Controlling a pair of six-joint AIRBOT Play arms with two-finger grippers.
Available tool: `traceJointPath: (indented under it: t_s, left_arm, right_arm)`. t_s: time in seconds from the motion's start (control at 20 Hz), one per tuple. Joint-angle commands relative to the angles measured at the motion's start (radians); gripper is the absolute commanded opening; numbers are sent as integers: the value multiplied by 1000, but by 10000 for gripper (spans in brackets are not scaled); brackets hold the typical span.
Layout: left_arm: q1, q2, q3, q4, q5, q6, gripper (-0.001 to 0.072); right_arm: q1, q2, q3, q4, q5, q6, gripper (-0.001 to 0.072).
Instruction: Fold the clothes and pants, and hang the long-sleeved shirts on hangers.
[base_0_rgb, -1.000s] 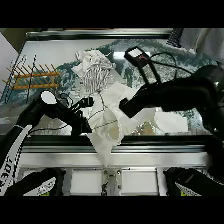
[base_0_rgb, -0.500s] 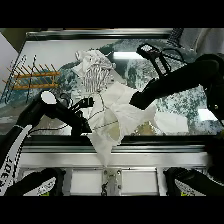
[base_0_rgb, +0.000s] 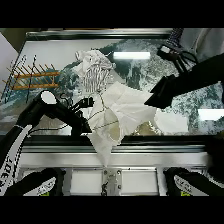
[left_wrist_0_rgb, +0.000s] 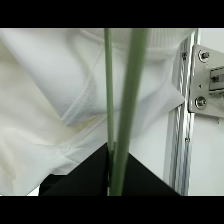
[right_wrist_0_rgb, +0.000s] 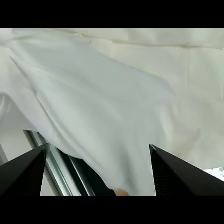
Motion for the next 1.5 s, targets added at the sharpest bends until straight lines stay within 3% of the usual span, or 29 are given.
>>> traceJointPath:
  t_s: [0.0, 0.35, 0.65, 1.45]
  left_arm:
    - [1, 0, 0, 0, 0, 0, 12]
    - [1, 0, 0, 0, 0, 0, 12]
    - [1, 0, 0, 0, 0, 0, 12]
    - [1, 0, 0, 1, 1, 0, 12]
  right_arm:
    - [-220, -7, -112, 191, -86, -240, 707]
    - [-338, -167, -206, 360, -246, -478, 706]
    - [-336, -264, -213, 415, -244, -610, 707]
    - [-242, -288, -248, 422, -164, -610, 707]
